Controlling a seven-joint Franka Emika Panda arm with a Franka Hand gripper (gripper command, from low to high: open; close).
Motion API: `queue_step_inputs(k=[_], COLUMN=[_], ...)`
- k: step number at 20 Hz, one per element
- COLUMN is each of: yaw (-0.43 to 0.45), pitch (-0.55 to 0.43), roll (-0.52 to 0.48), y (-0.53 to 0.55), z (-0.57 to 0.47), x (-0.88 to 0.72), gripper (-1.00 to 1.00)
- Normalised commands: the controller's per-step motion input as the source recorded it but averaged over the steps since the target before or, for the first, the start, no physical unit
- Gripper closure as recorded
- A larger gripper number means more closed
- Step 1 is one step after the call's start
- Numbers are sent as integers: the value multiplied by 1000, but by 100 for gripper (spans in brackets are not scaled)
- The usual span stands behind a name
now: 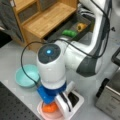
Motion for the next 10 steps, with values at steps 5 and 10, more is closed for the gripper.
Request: queue_step_inputs(k=[5, 10], yaw=[-5, 5], pitch=[-1, 19], roll=[-290, -293], y=[41, 12], z=[-89, -49], x=[55, 9], gripper=[100, 100])
